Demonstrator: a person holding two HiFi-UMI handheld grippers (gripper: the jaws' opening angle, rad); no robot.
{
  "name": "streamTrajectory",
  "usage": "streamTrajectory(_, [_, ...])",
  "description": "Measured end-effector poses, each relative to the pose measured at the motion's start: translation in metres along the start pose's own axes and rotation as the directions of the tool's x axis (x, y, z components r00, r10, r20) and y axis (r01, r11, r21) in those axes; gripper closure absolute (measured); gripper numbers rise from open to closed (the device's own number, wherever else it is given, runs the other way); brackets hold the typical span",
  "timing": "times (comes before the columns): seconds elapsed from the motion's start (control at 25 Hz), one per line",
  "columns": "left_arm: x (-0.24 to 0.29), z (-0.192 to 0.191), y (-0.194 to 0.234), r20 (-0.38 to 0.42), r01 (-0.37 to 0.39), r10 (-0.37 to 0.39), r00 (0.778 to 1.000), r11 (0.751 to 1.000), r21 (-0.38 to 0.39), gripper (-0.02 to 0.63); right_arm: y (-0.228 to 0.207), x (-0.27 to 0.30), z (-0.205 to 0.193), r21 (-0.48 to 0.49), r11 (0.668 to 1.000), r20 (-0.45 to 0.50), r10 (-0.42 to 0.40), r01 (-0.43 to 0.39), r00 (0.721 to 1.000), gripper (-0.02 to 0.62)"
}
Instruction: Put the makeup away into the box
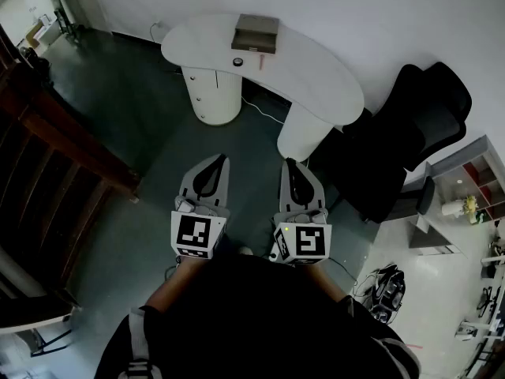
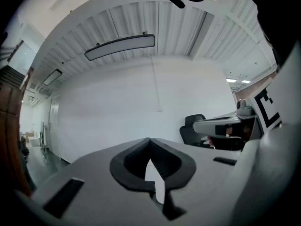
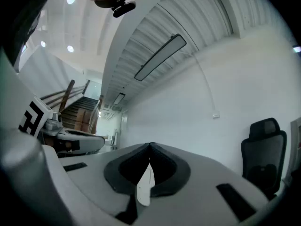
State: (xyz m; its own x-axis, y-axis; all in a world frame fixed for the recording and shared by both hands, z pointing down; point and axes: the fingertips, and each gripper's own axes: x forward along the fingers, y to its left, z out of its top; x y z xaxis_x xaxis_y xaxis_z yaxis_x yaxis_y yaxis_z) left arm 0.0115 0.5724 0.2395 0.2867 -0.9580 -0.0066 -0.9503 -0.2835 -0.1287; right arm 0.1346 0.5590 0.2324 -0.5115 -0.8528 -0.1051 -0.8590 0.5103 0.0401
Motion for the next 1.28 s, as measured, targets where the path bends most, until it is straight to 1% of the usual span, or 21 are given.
streamTrajectory(0.16, [0.007, -0.003, 0.004, 0.002, 0.004, -0.004, 1.000, 1.000, -0.002, 0.600, -0.006, 0.009, -0.004, 0.009, 1.000, 0.005, -0.007, 0.007, 1.000, 0.575])
streamTrajectory(0.32, [0.021, -0.009, 0.010, 0.002, 0.007, -0.007, 1.000, 1.000, -0.017, 0.600, -0.008, 0.023, -0.007, 0.018, 1.000, 0.014, 0.011, -0.011, 1.000, 0.574])
streamTrajectory(0.48, [0.042, -0.019, 0.026, 0.001, 0.021, -0.021, 1.000, 0.999, -0.028, 0.600, -0.007, 0.044, -0.010, 0.012, 1.000, 0.019, 0.020, -0.020, 1.000, 0.572])
streamTrajectory(0.64, [0.074, -0.034, 0.046, -0.031, 0.021, -0.022, 0.999, 0.999, -0.031, 0.598, -0.012, 0.076, -0.020, 0.005, 1.000, -0.007, 0.017, -0.017, 1.000, 0.571])
streamTrajectory(0.76, [0.104, -0.049, 0.064, -0.059, 0.033, -0.035, 0.998, 0.998, -0.050, 0.595, -0.017, 0.107, -0.031, 0.001, 1.000, -0.029, 0.018, -0.018, 0.999, 0.571])
streamTrajectory(0.8, [0.115, -0.054, 0.070, -0.067, 0.041, -0.044, 0.997, 0.998, -0.057, 0.588, -0.018, 0.119, -0.036, 0.005, 1.000, -0.045, 0.018, -0.018, 0.999, 0.571])
streamTrajectory(0.88, [0.136, -0.060, 0.082, -0.081, 0.063, -0.068, 0.994, 0.996, -0.065, 0.530, -0.019, 0.141, -0.046, 0.007, 1.000, -0.090, 0.023, -0.023, 0.996, 0.571])
streamTrajectory(0.92, [0.147, -0.063, 0.089, -0.089, 0.073, -0.079, 0.993, 0.995, -0.066, 0.516, -0.019, 0.152, -0.051, 0.004, 1.000, -0.112, 0.027, -0.027, 0.993, 0.571])
streamTrajectory(1.08, [0.187, -0.080, 0.117, -0.133, 0.100, -0.110, 0.985, 0.992, -0.076, 0.493, -0.026, 0.196, -0.061, 0.008, 1.000, -0.153, 0.011, -0.010, 0.988, 0.571])
streamTrajectory(1.28, [0.232, -0.096, 0.139, -0.163, 0.150, -0.164, 0.973, 0.984, -0.094, 0.465, -0.039, 0.242, -0.072, -0.001, 1.000, -0.182, -0.030, 0.031, 0.983, 0.571])
